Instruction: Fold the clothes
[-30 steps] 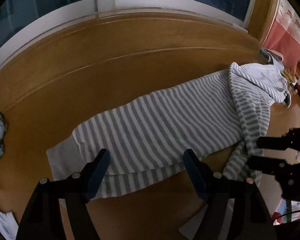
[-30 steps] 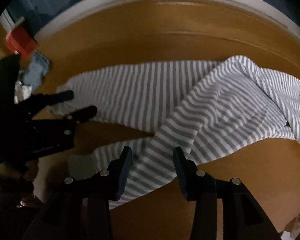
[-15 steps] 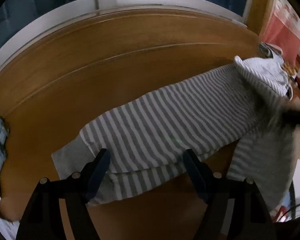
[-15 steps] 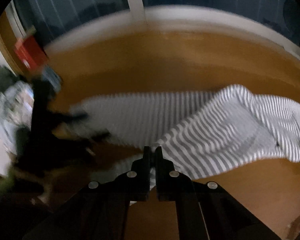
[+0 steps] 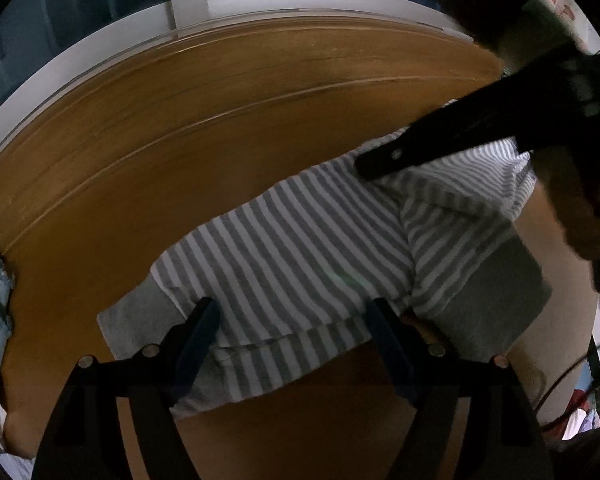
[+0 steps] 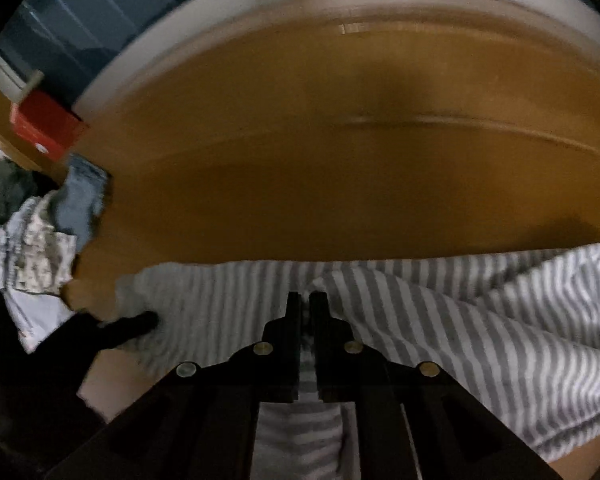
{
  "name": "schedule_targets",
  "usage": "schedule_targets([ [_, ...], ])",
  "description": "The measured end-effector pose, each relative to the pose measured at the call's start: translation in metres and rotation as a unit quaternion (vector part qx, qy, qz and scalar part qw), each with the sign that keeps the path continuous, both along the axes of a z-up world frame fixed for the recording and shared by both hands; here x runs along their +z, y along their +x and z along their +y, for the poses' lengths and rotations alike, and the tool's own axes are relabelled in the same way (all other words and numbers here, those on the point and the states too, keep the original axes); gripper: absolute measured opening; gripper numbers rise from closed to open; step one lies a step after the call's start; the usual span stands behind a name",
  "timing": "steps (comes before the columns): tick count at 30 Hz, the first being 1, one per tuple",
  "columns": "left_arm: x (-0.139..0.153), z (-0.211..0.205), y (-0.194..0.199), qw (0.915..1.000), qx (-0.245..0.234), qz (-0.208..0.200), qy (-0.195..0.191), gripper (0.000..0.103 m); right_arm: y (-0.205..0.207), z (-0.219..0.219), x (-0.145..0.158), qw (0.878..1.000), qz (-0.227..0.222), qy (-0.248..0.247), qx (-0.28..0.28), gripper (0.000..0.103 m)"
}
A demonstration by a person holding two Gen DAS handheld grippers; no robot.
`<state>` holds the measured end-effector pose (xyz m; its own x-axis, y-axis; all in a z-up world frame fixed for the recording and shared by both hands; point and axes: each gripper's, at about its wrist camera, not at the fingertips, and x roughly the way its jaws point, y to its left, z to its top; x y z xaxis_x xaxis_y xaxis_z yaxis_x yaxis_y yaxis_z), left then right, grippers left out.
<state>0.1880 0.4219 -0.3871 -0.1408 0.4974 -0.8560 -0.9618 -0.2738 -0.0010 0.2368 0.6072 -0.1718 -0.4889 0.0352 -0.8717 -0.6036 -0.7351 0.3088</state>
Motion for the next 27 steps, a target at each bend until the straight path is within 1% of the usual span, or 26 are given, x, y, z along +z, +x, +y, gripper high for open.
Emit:
schedule_targets([
  [3,0.0,-0.001,-0.001,1.0,0.005,-0.001,-0.004,0.076,0.004,0.001,-0.001,1.0,0.0,-0.006,-0.011,0.011],
  [4,0.001,-0.002,-0.002,1.0,0.007,-0.003,-0.006,0.076,0.005,0.0,0.0,1.0,-0.001,-0.008,-0.016,0.014],
  [6,0.003,-0.005,-0.004,0.9999,0.012,-0.007,-0.009,0.076,0.01,-0.007,0.011,1.0,-0.002,-0.002,-0.019,0.017],
  [7,0.004,-0.007,-0.004,0.9998,0.016,-0.008,-0.01,0.076,0.019,-0.012,0.019,1.0,0.005,0.012,-0.017,0.021],
  [8,0.006,-0.009,-0.005,0.9996,0.023,-0.01,-0.012,0.076,0.027,-0.016,0.028,0.999,0.012,0.026,-0.014,0.031],
  [9,0.009,-0.012,-0.005,0.9995,0.028,-0.01,-0.015,0.076,0.036,-0.022,0.037,0.999,0.018,0.041,-0.013,0.036],
  [10,0.011,-0.015,-0.005,0.9993,0.032,-0.009,-0.017,0.076,0.048,-0.029,0.044,0.998,0.02,0.06,-0.015,0.044],
  [12,0.016,-0.02,-0.006,0.9989,0.04,-0.007,-0.022,0.076,0.075,-0.046,0.053,0.995,0.022,0.093,-0.019,0.046],
  [13,0.019,-0.025,-0.006,0.9987,0.045,0.001,-0.024,0.076,0.087,-0.053,0.054,0.994,0.021,0.105,-0.021,0.046],
  [15,0.024,-0.035,-0.005,0.998,0.054,0.02,-0.027,0.076,0.105,-0.065,0.041,0.993,0.011,0.11,-0.028,0.046],
  [17,0.026,-0.044,-0.01,0.9974,0.062,0.02,-0.031,0.076,0.12,-0.074,0.027,0.994,0.002,0.102,-0.045,0.046],
  [19,0.027,-0.049,-0.015,0.9974,0.063,0.01,-0.034,0.076,0.132,-0.082,0.014,0.994,-0.004,0.091,-0.062,0.046],
  [22,0.024,-0.04,-0.017,0.9977,0.056,0.012,-0.034,0.076,0.139,-0.084,0.007,0.994,0.004,0.066,-0.086,0.046],
  [24,0.018,-0.034,-0.019,0.9981,0.05,0.012,-0.035,0.076,0.138,-0.087,0.005,0.994,0.008,0.066,-0.088,0.04],
  [25,0.015,-0.032,-0.019,0.9982,0.046,0.01,-0.037,0.076,0.135,-0.087,0.003,0.994,0.002,0.064,-0.089,0.022],
  [26,0.012,-0.031,-0.019,0.9983,0.042,0.007,-0.039,0.076,0.131,-0.088,0.003,0.994,-0.001,0.062,-0.089,0.007],
  [27,0.011,-0.036,-0.021,0.9985,0.037,0.005,-0.041,0.076,0.127,-0.091,0.008,0.994,0.0,0.062,-0.091,0.007],
])
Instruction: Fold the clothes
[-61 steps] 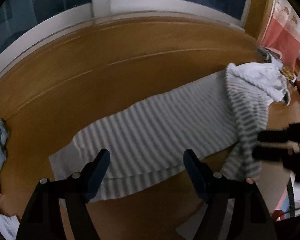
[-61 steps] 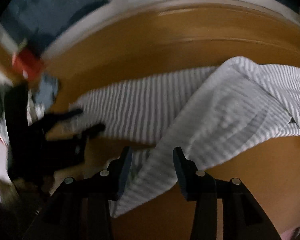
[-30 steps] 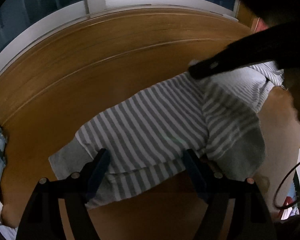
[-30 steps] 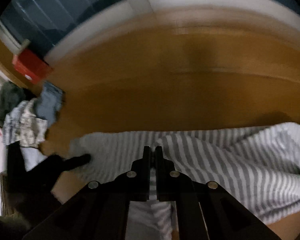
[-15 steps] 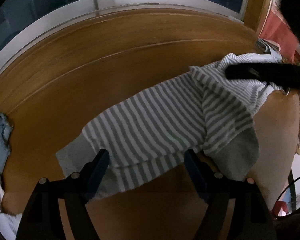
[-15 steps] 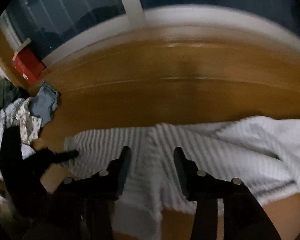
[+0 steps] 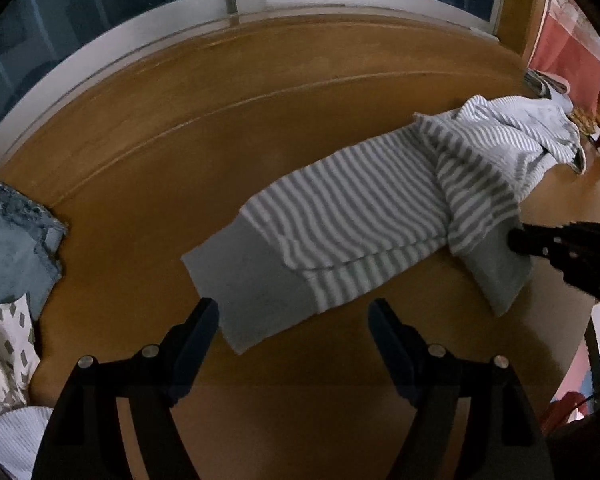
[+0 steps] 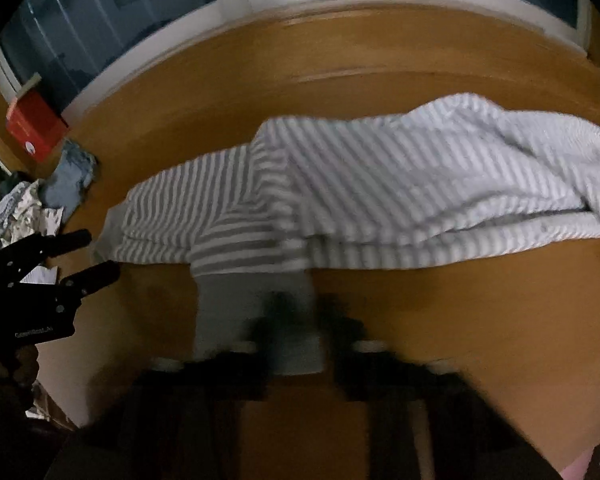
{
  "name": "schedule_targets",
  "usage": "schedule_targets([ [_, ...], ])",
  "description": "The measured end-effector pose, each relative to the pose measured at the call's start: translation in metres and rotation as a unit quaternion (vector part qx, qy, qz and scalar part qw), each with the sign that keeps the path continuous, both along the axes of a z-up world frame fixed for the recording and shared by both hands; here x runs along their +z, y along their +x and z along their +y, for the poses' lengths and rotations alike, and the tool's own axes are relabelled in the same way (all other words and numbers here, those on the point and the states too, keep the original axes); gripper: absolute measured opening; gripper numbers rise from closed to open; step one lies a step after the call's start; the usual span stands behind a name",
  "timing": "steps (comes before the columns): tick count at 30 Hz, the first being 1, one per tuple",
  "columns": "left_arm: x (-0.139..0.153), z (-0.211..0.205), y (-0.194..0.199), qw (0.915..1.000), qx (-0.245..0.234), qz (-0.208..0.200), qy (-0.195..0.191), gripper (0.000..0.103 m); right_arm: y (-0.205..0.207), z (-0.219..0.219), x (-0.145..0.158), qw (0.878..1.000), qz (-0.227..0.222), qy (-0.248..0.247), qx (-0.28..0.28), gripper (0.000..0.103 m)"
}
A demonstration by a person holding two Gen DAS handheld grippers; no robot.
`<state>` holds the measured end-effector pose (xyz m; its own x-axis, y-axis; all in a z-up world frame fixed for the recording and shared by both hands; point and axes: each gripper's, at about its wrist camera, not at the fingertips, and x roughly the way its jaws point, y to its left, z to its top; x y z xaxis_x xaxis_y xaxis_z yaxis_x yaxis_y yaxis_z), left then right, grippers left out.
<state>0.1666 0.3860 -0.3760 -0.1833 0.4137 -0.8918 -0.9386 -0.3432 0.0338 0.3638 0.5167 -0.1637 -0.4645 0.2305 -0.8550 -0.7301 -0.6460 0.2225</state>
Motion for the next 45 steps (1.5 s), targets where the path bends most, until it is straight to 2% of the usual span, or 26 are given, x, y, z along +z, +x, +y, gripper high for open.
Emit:
schedule_targets([
  [2,0.002,-0.006,-0.004,0.9999,-0.011,-0.002,0.005,0.076,-0.01,-0.005,0.013,1.0,0.006,-0.001,0.001,0.005],
  [5,0.005,-0.016,-0.015,0.9995,-0.024,-0.011,0.017,0.076,-0.036,-0.012,0.057,0.998,0.035,0.002,0.048,0.005],
  [7,0.003,-0.017,-0.022,0.9992,-0.024,-0.022,0.023,0.076,-0.064,-0.019,0.082,0.995,0.026,0.012,0.092,0.005],
  [9,0.001,-0.018,-0.028,0.9988,-0.022,-0.031,0.03,0.076,-0.103,-0.024,0.093,0.991,0.015,0.013,0.131,0.005],
  [12,-0.002,-0.022,-0.031,0.9983,-0.021,-0.041,0.037,0.076,-0.156,-0.022,0.087,0.986,-0.016,-0.004,0.168,0.005],
  [15,-0.006,-0.026,-0.033,0.9978,-0.019,-0.049,0.039,0.076,-0.191,-0.011,0.058,0.986,-0.041,-0.012,0.161,0.008],
  [17,-0.007,-0.027,-0.034,0.9976,-0.018,-0.054,0.039,0.076,-0.209,-0.006,0.039,0.989,-0.048,-0.014,0.141,0.015],
  [19,-0.008,-0.029,-0.035,0.9974,-0.015,-0.056,0.041,0.076,-0.21,-0.001,0.028,0.991,-0.048,-0.021,0.12,0.016],
  [21,-0.009,-0.03,-0.037,0.9974,-0.012,-0.058,0.042,0.076,-0.199,0.0,0.035,0.994,-0.015,-0.033,0.1,0.02],
  [22,-0.009,-0.029,-0.037,0.9974,-0.009,-0.057,0.042,0.076,-0.191,-0.001,0.041,0.995,0.004,-0.035,0.093,0.027],
  [23,-0.01,-0.028,-0.037,0.9975,-0.007,-0.056,0.043,0.076,-0.18,-0.003,0.049,0.996,0.02,-0.024,0.086,0.033],
  [25,-0.011,-0.024,-0.039,0.9975,0.0,-0.056,0.044,0.076,-0.163,-0.013,0.064,0.995,0.034,0.021,0.09,0.033],
  [28,-0.013,-0.018,-0.041,0.9972,0.007,-0.059,0.045,0.076,-0.15,-0.043,0.065,0.982,-0.011,0.101,0.162,0.033],
  [30,-0.014,-0.015,-0.042,0.9972,0.011,-0.059,0.044,0.076,-0.15,-0.059,0.051,0.971,-0.042,0.127,0.2,0.033],
  [32,-0.016,-0.011,-0.04,0.9972,0.015,-0.06,0.042,0.076,-0.154,-0.069,0.036,0.962,-0.061,0.134,0.228,0.033],
  [37,-0.014,-0.005,-0.034,0.9975,0.021,-0.057,0.035,0.076,-0.155,-0.076,0.022,0.958,-0.061,0.124,0.249,0.033],
  [39,-0.015,-0.005,-0.032,0.9977,0.021,-0.055,0.034,0.076,-0.153,-0.072,0.016,0.957,-0.081,0.134,0.246,0.031],
  [41,-0.015,-0.004,-0.032,0.9978,0.019,-0.053,0.034,0.076,-0.152,-0.065,0.011,0.96,-0.088,0.12,0.238,0.017],
  [42,-0.015,-0.001,-0.03,0.998,0.018,-0.05,0.035,0.076,-0.15,-0.061,0.013,0.963,-0.083,0.112,0.231,0.016],
  [43,-0.018,-0.001,-0.034,0.9981,0.017,-0.048,0.035,0.076,-0.148,-0.057,0.016,0.966,-0.078,0.108,0.222,0.009],
  [45,-0.02,-0.006,-0.036,0.9981,0.017,-0.047,0.037,0.076,-0.145,-0.053,0.037,0.973,-0.045,0.112,0.196,0.009],
])
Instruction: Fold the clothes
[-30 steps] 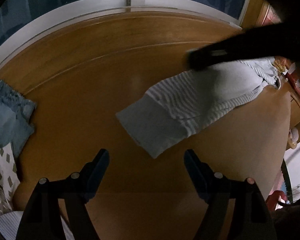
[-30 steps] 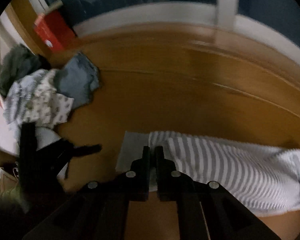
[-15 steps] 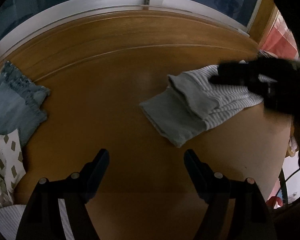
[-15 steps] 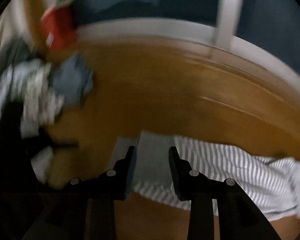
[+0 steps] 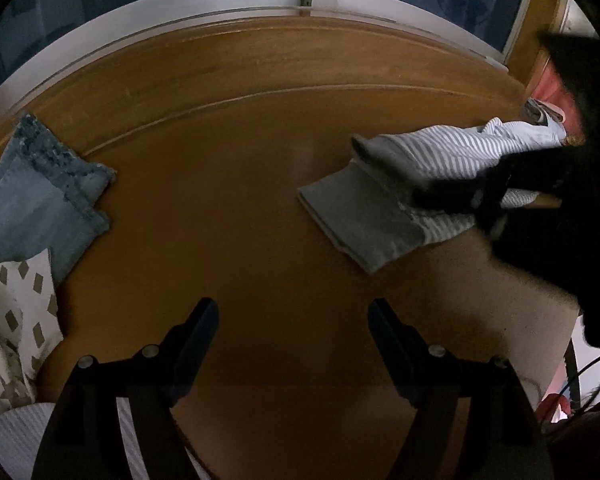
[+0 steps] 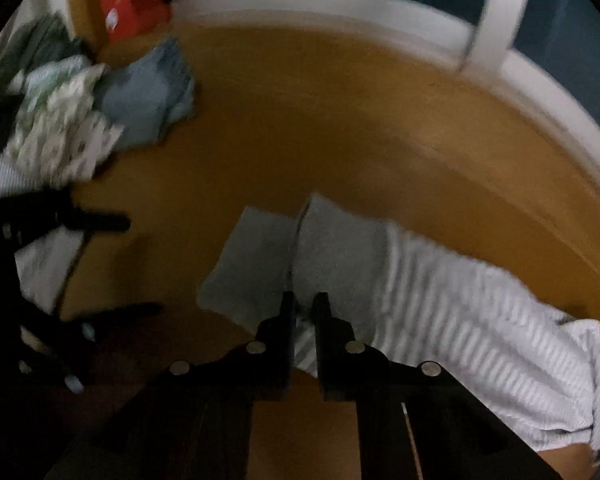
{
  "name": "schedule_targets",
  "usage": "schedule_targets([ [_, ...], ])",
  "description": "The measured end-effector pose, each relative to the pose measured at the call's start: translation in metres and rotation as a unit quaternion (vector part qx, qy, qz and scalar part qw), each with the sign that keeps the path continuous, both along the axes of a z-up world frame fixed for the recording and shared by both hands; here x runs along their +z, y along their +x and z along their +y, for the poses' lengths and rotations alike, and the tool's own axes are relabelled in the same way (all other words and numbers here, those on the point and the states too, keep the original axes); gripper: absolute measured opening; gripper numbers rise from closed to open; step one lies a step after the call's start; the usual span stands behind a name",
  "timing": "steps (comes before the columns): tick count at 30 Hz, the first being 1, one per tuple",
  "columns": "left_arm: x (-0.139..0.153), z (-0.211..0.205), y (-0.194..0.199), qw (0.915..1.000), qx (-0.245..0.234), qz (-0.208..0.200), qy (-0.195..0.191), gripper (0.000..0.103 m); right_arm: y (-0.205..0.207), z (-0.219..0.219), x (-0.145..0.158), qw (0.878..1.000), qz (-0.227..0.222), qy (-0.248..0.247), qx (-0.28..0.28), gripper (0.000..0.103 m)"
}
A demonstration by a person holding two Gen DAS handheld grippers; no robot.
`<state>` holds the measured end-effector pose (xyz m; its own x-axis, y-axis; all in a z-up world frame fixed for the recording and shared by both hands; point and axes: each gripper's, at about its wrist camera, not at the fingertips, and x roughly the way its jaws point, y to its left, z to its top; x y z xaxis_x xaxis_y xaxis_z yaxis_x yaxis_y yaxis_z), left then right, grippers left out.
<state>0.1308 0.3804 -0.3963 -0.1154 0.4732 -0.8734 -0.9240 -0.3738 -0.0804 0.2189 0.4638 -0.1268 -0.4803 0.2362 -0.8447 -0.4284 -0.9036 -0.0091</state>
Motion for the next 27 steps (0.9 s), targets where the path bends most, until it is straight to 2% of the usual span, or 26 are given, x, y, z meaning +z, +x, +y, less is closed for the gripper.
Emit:
schedule_targets([
  [3,-0.001,0.001,-0.001,1.0,0.003,-0.003,0.0,0.076,0.009,0.001,0.048,0.996,0.083,-0.019,-0.021,0.009],
  [6,-0.004,-0.001,-0.002,1.0,0.006,-0.005,-0.005,0.076,0.004,-0.001,0.059,0.989,0.132,-0.067,-0.021,0.009],
  [11,-0.002,0.001,0.002,1.0,0.008,0.001,-0.004,0.076,-0.022,-0.011,-0.003,0.989,0.082,-0.12,0.0,0.009],
  [14,-0.002,-0.001,0.002,0.9999,0.016,0.004,-0.006,0.076,-0.024,-0.02,-0.027,0.991,0.053,-0.122,0.014,0.009],
  [16,-0.003,-0.001,0.002,0.9998,0.021,0.004,-0.007,0.076,-0.03,-0.027,-0.036,0.991,0.05,-0.12,0.019,0.009],
  [23,0.013,0.003,0.008,0.9992,0.034,0.018,0.006,0.076,-0.029,-0.032,-0.028,0.993,0.044,-0.106,0.016,0.014],
  [25,0.024,0.008,0.008,0.9991,0.031,0.02,0.021,0.076,-0.014,-0.031,-0.01,0.991,0.083,-0.107,0.004,0.015],
  [27,0.034,0.02,0.011,0.999,0.012,0.021,0.038,0.076,0.01,-0.024,0.008,0.987,0.123,-0.099,-0.022,0.025],
])
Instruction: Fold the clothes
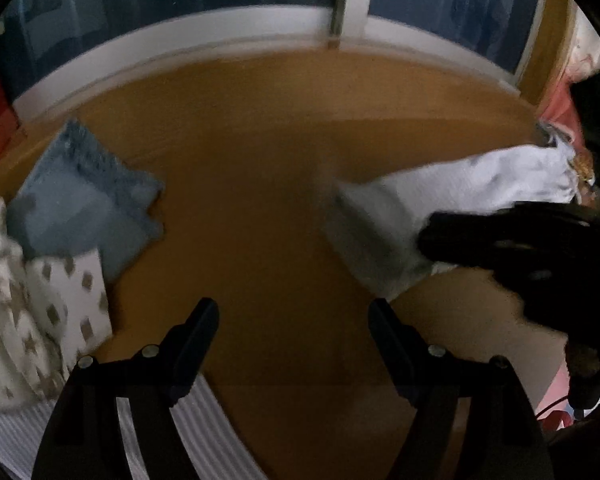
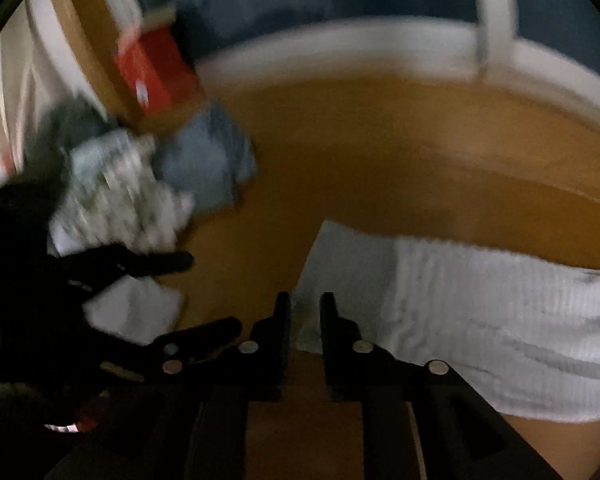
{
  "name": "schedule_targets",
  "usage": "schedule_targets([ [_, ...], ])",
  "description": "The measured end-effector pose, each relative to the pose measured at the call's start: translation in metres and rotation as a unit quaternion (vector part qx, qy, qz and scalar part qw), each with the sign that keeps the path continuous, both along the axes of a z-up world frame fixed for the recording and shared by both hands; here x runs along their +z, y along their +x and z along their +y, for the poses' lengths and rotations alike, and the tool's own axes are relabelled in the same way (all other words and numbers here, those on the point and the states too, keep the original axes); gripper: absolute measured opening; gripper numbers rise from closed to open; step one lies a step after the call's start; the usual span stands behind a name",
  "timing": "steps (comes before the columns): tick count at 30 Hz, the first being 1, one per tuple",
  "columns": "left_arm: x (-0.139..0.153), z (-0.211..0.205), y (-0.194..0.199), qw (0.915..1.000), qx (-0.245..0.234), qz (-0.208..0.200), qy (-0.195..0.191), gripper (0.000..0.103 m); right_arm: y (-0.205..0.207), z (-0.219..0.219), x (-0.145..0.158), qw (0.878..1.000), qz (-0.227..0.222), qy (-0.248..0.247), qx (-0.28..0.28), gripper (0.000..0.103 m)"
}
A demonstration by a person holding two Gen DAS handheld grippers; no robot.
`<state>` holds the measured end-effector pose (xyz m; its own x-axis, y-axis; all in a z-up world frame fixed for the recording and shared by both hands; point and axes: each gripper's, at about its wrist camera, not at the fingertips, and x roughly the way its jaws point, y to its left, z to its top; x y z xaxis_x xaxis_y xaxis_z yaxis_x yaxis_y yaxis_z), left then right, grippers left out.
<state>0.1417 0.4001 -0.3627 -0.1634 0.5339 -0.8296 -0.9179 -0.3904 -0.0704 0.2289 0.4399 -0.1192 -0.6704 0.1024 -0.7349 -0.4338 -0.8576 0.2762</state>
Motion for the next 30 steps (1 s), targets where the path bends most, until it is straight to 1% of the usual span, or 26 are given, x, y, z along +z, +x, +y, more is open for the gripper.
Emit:
schedule_targets([
  [1,0.003,0.008,0.003,1.0,-0.008,0.004,0.004,0.076,0.012,0.007,0.003,1.0,0.002,0.007,-0.023,0.036],
  [2,0.006,0.016,0.005,0.9998,-0.016,0.009,0.007,0.076,0.024,0.014,0.005,0.999,0.004,0.015,-0.045,0.04],
  [3,0.008,0.024,0.01,0.9995,-0.026,0.012,0.012,0.076,0.035,0.021,0.005,0.998,0.001,0.021,-0.068,0.041],
  [4,0.011,0.033,0.015,0.999,-0.037,0.016,0.017,0.076,0.042,0.03,0.001,0.996,-0.013,0.022,-0.09,0.041],
  [6,0.013,0.052,0.028,0.9976,-0.063,0.02,0.024,0.076,0.055,0.045,-0.01,0.991,-0.03,0.007,-0.128,0.041],
  [7,0.009,0.06,0.03,0.997,-0.072,0.019,0.022,0.076,0.059,0.05,-0.015,0.989,-0.034,0.001,-0.141,0.041],
  [10,-0.014,0.086,0.04,0.9961,-0.087,0.01,-0.004,0.076,0.061,0.053,-0.031,0.986,-0.048,-0.004,-0.161,0.041],
  [12,-0.027,0.093,0.045,0.9957,-0.089,0.017,-0.023,0.076,0.056,0.048,-0.041,0.985,-0.061,-0.001,-0.16,0.04],
  [14,-0.04,0.099,0.051,0.9948,-0.09,0.024,-0.041,0.076,0.052,0.038,-0.049,0.984,-0.071,0.015,-0.16,0.041],
  [15,-0.046,0.101,0.053,0.9945,-0.089,0.023,-0.05,0.078,0.05,0.032,-0.052,0.984,-0.076,0.026,-0.159,0.041],
  [17,-0.05,0.102,0.052,0.9953,-0.083,0.016,-0.047,0.082,0.047,0.022,-0.054,0.983,-0.084,0.042,-0.159,0.041],
  [18,-0.052,0.103,0.05,0.9957,-0.079,0.012,-0.045,0.082,0.045,0.018,-0.055,0.982,-0.088,0.047,-0.158,0.041],
  [21,-0.053,0.107,0.047,0.9965,-0.066,-0.015,-0.048,0.082,0.045,0.014,-0.054,0.984,-0.094,0.047,-0.146,0.041],
  [22,-0.051,0.109,0.049,0.9968,-0.062,-0.014,-0.048,0.082,0.049,0.015,-0.052,0.985,-0.088,0.037,-0.144,0.038],
  [23,-0.049,0.111,0.052,0.997,-0.059,-0.012,-0.047,0.08,0.058,0.018,-0.047,0.986,-0.073,0.024,-0.149,0.038],
  [24,-0.043,0.112,0.057,0.9974,-0.058,-0.004,-0.042,0.079,0.07,0.023,-0.041,0.985,-0.053,0.016,-0.16,0.038],
  [25,-0.037,0.114,0.062,0.9976,-0.058,0.006,-0.037,0.079,0.081,0.027,-0.036,0.984,-0.043,0.017,-0.174,0.038],
  [27,-0.025,0.123,0.077,0.9972,-0.067,0.023,-0.021,0.079,0.107,0.041,-0.027,0.978,-0.037,0.028,-0.204,0.038],
  [28,-0.023,0.131,0.086,0.9968,-0.072,0.03,-0.017,0.079,0.12,0.049,-0.024,0.975,-0.039,0.035,-0.217,0.038],
  [30,-0.021,0.148,0.101,0.9961,-0.077,0.042,-0.014,0.079,0.141,0.069,-0.026,0.968,-0.06,0.053,-0.24,0.038],
])
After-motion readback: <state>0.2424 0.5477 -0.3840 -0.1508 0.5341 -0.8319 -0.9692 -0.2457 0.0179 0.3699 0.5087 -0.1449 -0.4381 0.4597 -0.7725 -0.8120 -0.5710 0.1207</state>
